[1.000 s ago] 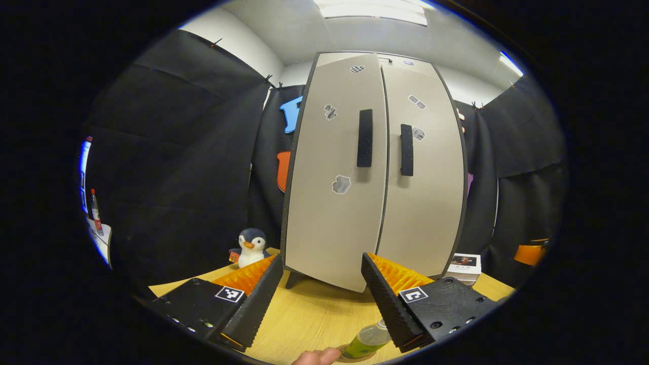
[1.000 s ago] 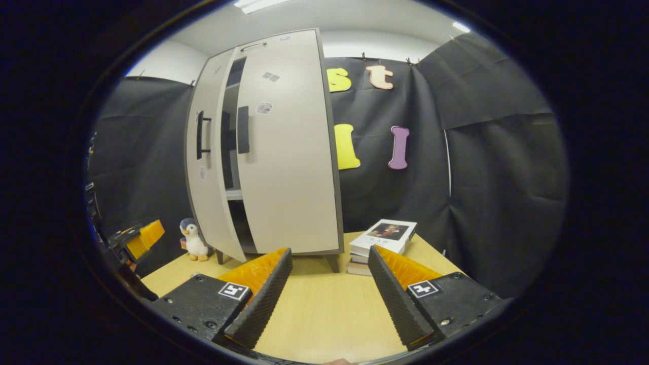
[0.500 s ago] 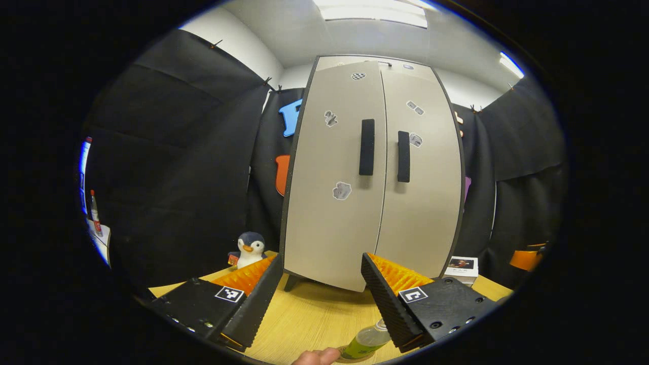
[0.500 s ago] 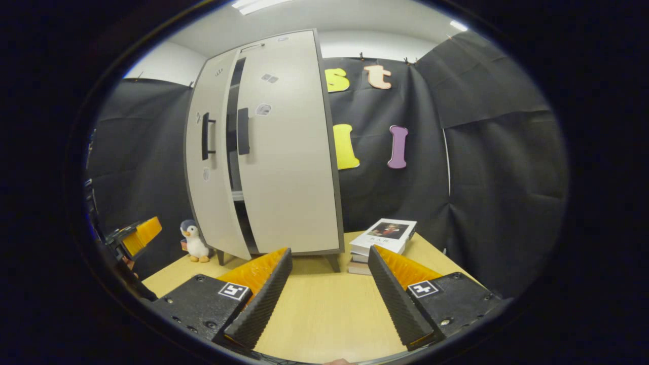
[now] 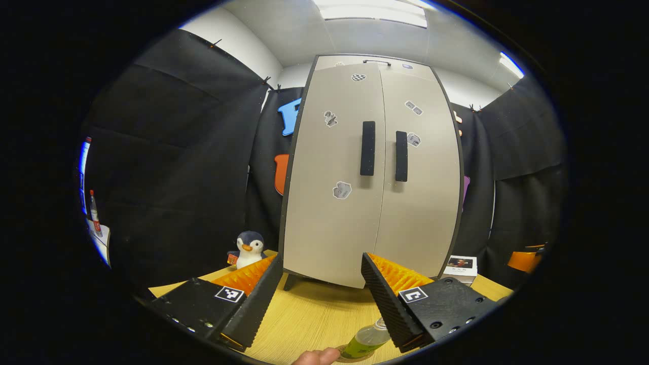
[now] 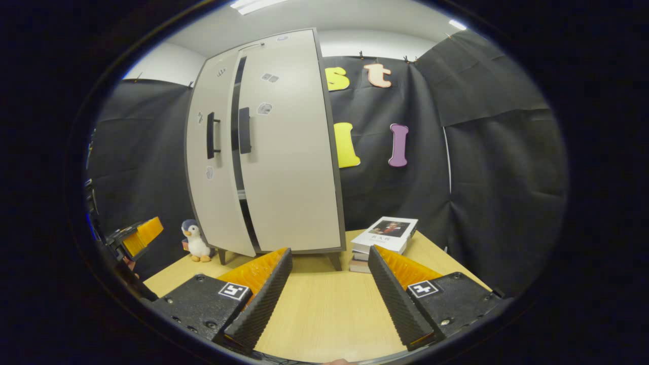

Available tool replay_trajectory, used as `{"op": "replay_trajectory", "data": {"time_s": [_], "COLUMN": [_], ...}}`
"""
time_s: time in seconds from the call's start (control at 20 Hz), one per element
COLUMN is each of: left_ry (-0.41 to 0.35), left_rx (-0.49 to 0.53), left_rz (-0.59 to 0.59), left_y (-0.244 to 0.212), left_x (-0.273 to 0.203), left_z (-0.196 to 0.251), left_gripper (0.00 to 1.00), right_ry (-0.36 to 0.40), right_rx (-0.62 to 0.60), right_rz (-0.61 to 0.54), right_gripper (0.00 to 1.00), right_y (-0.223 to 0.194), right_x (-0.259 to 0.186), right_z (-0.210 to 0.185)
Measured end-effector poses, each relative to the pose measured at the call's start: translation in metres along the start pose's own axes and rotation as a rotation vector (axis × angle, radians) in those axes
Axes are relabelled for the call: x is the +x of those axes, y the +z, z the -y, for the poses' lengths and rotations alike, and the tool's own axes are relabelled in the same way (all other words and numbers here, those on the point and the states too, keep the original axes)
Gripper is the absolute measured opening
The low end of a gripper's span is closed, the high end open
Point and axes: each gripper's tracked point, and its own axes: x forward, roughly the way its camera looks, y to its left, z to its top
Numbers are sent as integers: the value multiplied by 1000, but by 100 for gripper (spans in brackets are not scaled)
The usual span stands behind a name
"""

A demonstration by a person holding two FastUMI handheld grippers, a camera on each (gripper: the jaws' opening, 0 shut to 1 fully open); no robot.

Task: Grasp the bottle in the cabinet with the left hand and place it on the coaster, then close the right door with the right hand and the left door with the left hand.

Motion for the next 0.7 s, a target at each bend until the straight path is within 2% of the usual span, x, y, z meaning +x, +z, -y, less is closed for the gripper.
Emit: {"op": "replay_trajectory", "data": {"time_s": [0.15, 0.2, 0.25, 0.3, 0.35, 0.4, 0.7], "left_ry": [-3, -3, -3, -3, -2, -1, -10], "left_rx": [3, 5, 6, 7, 9, 12, 11], "left_rz": [-3, -2, 1, 3, 6, 7, -3], "left_y": [-1, 0, 1, 2, 2, 2, -1], "left_x": [0, 0, -1, 0, -1, 0, 0], "left_z": [1, 1, 1, 1, 1, 0, 3], "left_gripper": [95, 95, 95, 95, 95, 95, 95], "right_ry": [-2, 0, 0, 0, 0, 0, -2], "right_rx": [-4, -2, 0, 2, 2, 1, 4], "right_rz": [3, 1, 1, 1, 2, 3, -4], "right_gripper": [94, 99, 94, 99, 99, 94, 94], "right_y": [0, 0, 0, 0, 0, 1, 0], "right_x": [0, 1, 0, 0, -1, -1, -1], "right_z": [0, 0, -1, -1, -1, -2, 0]}}
